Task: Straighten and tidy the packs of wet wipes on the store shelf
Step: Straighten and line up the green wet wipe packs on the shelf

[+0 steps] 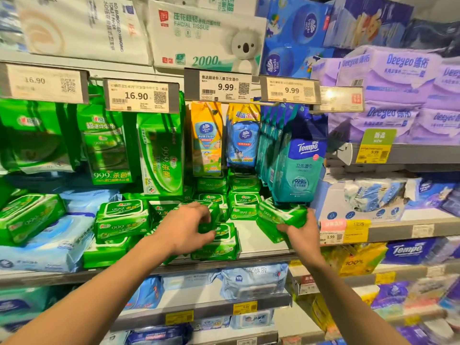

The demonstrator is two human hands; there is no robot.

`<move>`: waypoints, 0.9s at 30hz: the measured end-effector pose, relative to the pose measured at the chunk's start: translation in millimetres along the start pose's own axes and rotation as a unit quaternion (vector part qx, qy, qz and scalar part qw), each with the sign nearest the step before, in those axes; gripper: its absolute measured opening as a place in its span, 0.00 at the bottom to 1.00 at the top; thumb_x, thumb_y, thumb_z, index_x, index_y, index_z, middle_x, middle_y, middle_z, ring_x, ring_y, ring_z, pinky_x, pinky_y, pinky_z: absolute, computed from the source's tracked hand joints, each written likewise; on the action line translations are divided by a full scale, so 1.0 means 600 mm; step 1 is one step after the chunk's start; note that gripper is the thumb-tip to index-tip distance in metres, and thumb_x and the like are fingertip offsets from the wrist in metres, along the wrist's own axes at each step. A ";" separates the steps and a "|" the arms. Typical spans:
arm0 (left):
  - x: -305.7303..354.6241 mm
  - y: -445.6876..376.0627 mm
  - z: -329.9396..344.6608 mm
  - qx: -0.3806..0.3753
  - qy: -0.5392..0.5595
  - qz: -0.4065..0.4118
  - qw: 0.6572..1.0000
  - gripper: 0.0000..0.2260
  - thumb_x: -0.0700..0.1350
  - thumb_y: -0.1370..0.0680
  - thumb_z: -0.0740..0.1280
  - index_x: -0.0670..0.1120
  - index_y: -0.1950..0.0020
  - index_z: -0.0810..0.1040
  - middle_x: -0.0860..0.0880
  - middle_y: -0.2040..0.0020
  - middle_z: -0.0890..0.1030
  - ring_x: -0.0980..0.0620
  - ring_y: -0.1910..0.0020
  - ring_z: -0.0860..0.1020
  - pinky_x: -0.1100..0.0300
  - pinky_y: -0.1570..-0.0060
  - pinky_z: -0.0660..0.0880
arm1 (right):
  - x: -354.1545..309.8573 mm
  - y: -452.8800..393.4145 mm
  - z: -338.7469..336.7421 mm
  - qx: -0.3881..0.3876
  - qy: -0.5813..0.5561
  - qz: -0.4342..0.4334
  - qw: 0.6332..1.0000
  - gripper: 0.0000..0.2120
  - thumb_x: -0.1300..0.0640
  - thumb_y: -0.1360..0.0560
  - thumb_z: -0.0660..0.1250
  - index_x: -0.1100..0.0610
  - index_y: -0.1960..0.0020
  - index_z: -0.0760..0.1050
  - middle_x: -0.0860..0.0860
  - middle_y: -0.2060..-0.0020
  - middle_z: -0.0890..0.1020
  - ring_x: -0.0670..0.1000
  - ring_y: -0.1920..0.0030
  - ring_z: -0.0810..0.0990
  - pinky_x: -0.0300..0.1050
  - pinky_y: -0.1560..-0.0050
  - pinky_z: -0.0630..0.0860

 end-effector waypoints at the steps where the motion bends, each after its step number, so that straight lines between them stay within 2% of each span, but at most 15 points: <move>1: 0.007 -0.004 0.004 -0.001 0.002 0.005 1.000 0.15 0.60 0.29 0.67 0.53 0.48 0.76 0.54 0.50 0.77 0.52 0.50 0.77 0.53 0.49 0.77 | 0.004 -0.003 -0.001 -0.036 -0.010 0.006 0.999 0.32 0.57 0.40 0.77 0.44 0.39 0.72 0.47 0.43 0.77 0.51 0.42 0.77 0.59 0.41 0.77; 3: 0.020 -0.012 0.013 -0.009 0.002 0.013 1.000 0.15 0.61 0.29 0.67 0.53 0.49 0.76 0.54 0.51 0.76 0.52 0.51 0.77 0.53 0.49 0.77 | 0.014 -0.009 0.002 -0.088 -0.018 0.013 0.996 0.35 0.59 0.39 0.75 0.44 0.33 0.72 0.46 0.39 0.72 0.51 0.39 0.75 0.59 0.39 0.77; 4: 0.025 -0.015 0.017 -0.014 0.002 0.016 1.000 0.15 0.61 0.29 0.67 0.54 0.49 0.76 0.54 0.51 0.76 0.52 0.52 0.77 0.53 0.49 0.77 | 0.016 -0.008 0.005 -0.094 -0.023 0.020 0.995 0.36 0.61 0.36 0.73 0.47 0.29 0.70 0.46 0.35 0.70 0.52 0.35 0.72 0.58 0.36 0.74; 6: 0.030 -0.019 0.020 -0.017 0.002 0.020 1.000 0.16 0.62 0.30 0.65 0.55 0.49 0.75 0.55 0.51 0.76 0.52 0.52 0.77 0.53 0.50 0.77 | 0.013 -0.005 0.005 -0.051 -0.013 0.031 0.998 0.30 0.63 0.28 0.70 0.55 0.27 0.68 0.49 0.30 0.67 0.54 0.30 0.67 0.57 0.29 0.67; 8: 0.032 -0.023 0.022 -0.014 0.002 0.019 1.000 0.16 0.63 0.31 0.64 0.55 0.49 0.75 0.55 0.52 0.75 0.51 0.51 0.77 0.52 0.49 0.77 | 0.010 0.002 0.003 0.001 0.035 0.024 0.999 0.22 0.61 0.23 0.66 0.58 0.29 0.70 0.54 0.29 0.67 0.56 0.28 0.65 0.53 0.26 0.60; 10: 0.037 -0.031 0.023 -0.015 -0.011 0.020 1.000 0.17 0.63 0.31 0.64 0.54 0.49 0.75 0.55 0.52 0.75 0.50 0.50 0.77 0.52 0.48 0.76 | 0.002 0.016 0.007 0.031 0.093 0.013 0.995 0.23 0.57 0.22 0.65 0.60 0.28 0.68 0.57 0.28 0.65 0.57 0.27 0.62 0.52 0.27 0.57; 13: 0.059 -0.046 0.023 -0.015 -0.013 0.023 1.000 0.16 0.62 0.30 0.65 0.55 0.48 0.74 0.54 0.49 0.76 0.50 0.48 0.77 0.50 0.46 0.75 | -0.021 0.049 0.032 0.044 0.129 -0.018 0.991 0.32 0.53 0.25 0.69 0.59 0.26 0.61 0.56 0.26 0.61 0.57 0.26 0.57 0.56 0.27 0.55; 17: 0.071 -0.051 0.025 -0.020 -0.016 0.031 0.999 0.15 0.61 0.30 0.66 0.55 0.48 0.74 0.54 0.49 0.76 0.51 0.47 0.76 0.50 0.45 0.74 | -0.035 0.067 0.082 -0.060 0.250 -0.086 0.963 0.53 0.41 0.36 0.75 0.56 0.23 0.48 0.53 0.24 0.52 0.56 0.24 0.49 0.59 0.25 0.51; 20: 0.054 -0.050 0.017 -0.004 -0.003 0.028 1.000 0.15 0.61 0.30 0.67 0.54 0.49 0.75 0.55 0.49 0.76 0.51 0.48 0.77 0.52 0.47 0.75 | -0.036 0.064 0.099 -0.111 0.327 -0.167 0.923 0.59 0.42 0.38 0.77 0.50 0.23 0.40 0.53 0.25 0.50 0.57 0.24 0.48 0.59 0.26 0.52; 22: 0.042 -0.050 0.007 0.003 -0.002 0.023 1.000 0.15 0.61 0.30 0.67 0.54 0.48 0.75 0.54 0.49 0.76 0.51 0.47 0.77 0.51 0.47 0.76 | -0.037 0.058 0.101 -0.116 0.348 -0.188 0.911 0.56 0.45 0.37 0.78 0.46 0.23 0.43 0.53 0.25 0.49 0.58 0.25 0.49 0.59 0.26 0.51; 25: 0.022 -0.040 -0.001 0.004 -0.009 0.005 1.000 0.16 0.60 0.29 0.67 0.54 0.46 0.75 0.54 0.48 0.76 0.50 0.46 0.77 0.51 0.46 0.75 | -0.037 0.048 0.102 -0.110 0.355 -0.180 0.911 0.49 0.44 0.36 0.76 0.43 0.24 0.51 0.55 0.27 0.54 0.60 0.27 0.53 0.56 0.28 0.55; 27: 0.007 -0.031 -0.002 0.009 -0.027 -0.009 1.000 0.21 0.60 0.28 0.67 0.52 0.40 0.73 0.52 0.44 0.75 0.48 0.43 0.76 0.51 0.44 0.74 | -0.040 0.045 0.105 -0.104 0.348 -0.173 0.916 0.46 0.42 0.36 0.75 0.44 0.25 0.54 0.57 0.28 0.57 0.59 0.29 0.55 0.54 0.28 0.56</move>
Point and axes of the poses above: each hand's wrist, its own y-axis away from the middle knuckle, its own z-axis out of the palm, x = y × z, the point moved 2 cm from there along -y, towards the middle knuckle
